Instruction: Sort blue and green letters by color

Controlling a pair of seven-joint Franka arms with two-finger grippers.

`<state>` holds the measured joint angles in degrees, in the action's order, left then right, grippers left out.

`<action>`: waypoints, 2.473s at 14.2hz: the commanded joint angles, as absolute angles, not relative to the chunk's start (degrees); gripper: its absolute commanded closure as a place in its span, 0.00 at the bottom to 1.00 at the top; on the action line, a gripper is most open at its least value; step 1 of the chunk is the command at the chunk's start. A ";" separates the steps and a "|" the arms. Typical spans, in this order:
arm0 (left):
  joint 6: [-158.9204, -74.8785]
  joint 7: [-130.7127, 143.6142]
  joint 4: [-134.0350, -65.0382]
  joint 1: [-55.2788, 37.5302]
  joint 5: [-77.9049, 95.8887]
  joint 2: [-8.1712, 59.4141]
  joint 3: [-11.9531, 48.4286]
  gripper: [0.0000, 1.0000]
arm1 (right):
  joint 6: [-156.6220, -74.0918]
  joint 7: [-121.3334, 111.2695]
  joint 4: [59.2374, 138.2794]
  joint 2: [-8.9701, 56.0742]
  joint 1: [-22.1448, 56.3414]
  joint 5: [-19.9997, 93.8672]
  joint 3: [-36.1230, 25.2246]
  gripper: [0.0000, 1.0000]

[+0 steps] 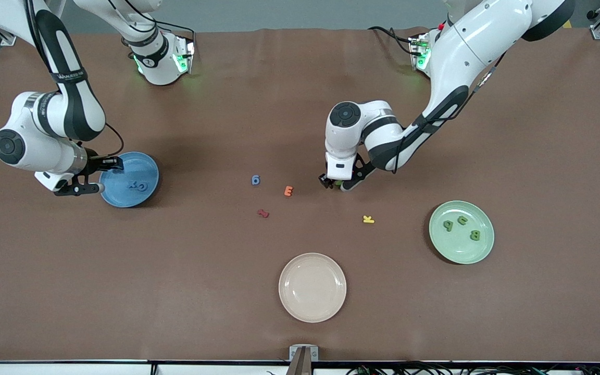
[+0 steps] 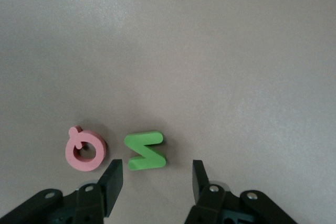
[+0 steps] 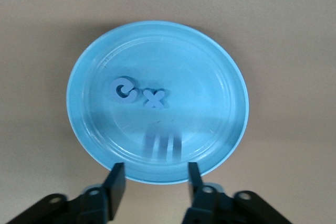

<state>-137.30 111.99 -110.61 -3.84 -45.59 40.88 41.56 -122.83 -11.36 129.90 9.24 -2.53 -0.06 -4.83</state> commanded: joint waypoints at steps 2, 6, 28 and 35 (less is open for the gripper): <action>-137.20 112.59 -109.07 -4.13 -46.05 42.80 41.31 0.40 | -122.78 -10.90 131.66 6.86 -3.69 0.09 -3.34 0.00; -137.20 112.50 -108.98 -4.04 -46.14 43.59 41.22 0.40 | -123.05 -2.15 130.70 6.59 2.61 1.92 -3.08 0.00; -132.29 104.87 -108.98 4.20 -46.05 37.80 42.10 0.99 | -152.49 34.10 124.64 24.51 44.29 9.14 -3.60 0.06; -124.29 89.15 -109.07 18.88 -45.97 37.00 49.92 1.00 | -152.49 34.89 121.99 28.39 47.19 6.42 -5.88 0.12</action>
